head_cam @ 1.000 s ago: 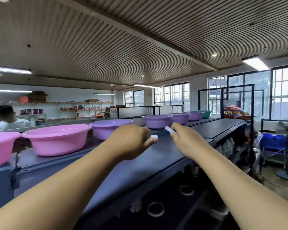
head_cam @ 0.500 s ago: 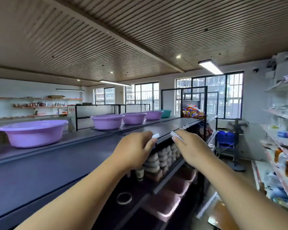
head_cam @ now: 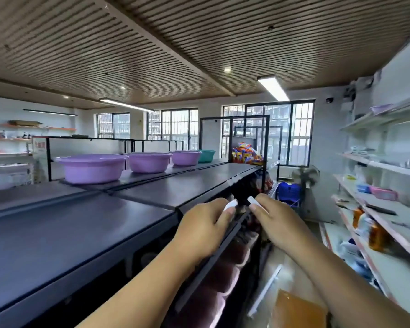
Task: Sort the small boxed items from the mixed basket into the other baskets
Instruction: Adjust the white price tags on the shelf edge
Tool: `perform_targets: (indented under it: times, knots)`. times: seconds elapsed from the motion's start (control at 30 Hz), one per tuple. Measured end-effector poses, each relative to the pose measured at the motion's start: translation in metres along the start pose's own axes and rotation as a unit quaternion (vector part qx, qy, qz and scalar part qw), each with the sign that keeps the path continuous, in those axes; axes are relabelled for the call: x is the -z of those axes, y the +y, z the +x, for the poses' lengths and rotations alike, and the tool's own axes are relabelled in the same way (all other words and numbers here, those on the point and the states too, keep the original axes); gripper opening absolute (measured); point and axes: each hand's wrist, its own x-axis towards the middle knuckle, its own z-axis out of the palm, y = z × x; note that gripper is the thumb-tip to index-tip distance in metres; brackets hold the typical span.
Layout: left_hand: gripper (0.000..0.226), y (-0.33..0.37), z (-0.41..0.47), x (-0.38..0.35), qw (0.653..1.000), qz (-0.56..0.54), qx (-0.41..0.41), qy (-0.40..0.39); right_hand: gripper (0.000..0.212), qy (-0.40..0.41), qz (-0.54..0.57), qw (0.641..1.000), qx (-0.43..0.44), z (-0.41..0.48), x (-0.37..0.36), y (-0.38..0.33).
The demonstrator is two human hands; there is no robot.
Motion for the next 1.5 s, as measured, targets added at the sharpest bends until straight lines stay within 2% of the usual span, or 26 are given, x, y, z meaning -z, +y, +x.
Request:
perform_targets:
  times: [0.17,0.27,0.37,0.47,0.53,0.87,1.03,1.13,1.23,1.33,1.43,1.5]
  knots:
    - [0.027,-0.049,0.062,-0.04,0.998,-0.057,0.021,-0.007,0.029,-0.009,0.011,1.0,-0.013,0.073,-0.038,0.03]
    - [0.027,-0.071,0.091,-0.061,0.997,-0.076,0.025,-0.01,0.044,0.007,0.034,0.999,-0.016,0.106,-0.051,0.046]
    - [0.03,-0.087,0.113,-0.082,0.995,-0.091,0.036,-0.014,0.037,0.018,0.033,0.999,-0.017,0.131,-0.063,0.067]
    - [0.032,-0.102,0.132,-0.104,0.993,-0.103,0.048,-0.013,0.046,0.036,0.037,0.998,-0.024,0.156,-0.072,0.09]
    - [0.03,-0.112,0.146,-0.118,0.994,-0.098,0.055,-0.013,0.043,0.036,0.05,0.998,-0.018,0.173,-0.079,0.109]
    - [0.03,-0.14,0.227,-0.208,0.99,-0.082,0.118,-0.002,0.036,-0.008,0.097,0.995,0.029,0.262,-0.116,0.233]
    - [0.028,-0.153,0.276,-0.271,0.975,-0.121,0.184,0.008,0.037,-0.028,0.128,0.991,0.04,0.319,-0.124,0.298]
    - [0.037,-0.166,0.298,-0.301,0.977,-0.081,0.197,0.021,0.038,-0.04,0.15,0.987,0.048,0.349,-0.131,0.331]
    - [0.037,-0.179,0.314,-0.319,0.973,-0.076,0.218,0.03,0.038,-0.051,0.181,0.981,0.041,0.375,-0.148,0.356]
    - [0.03,-0.194,0.323,-0.337,0.964,-0.115,0.236,0.031,0.038,-0.066,0.198,0.977,0.047,0.394,-0.168,0.374]
    - [0.034,-0.213,0.338,-0.353,0.96,-0.109,0.256,0.037,0.041,-0.086,0.228,0.969,0.028,0.414,-0.188,0.385]
    - [0.028,-0.227,0.346,-0.36,0.958,-0.101,0.267,0.03,0.042,-0.086,0.242,0.966,0.024,0.429,-0.204,0.39]
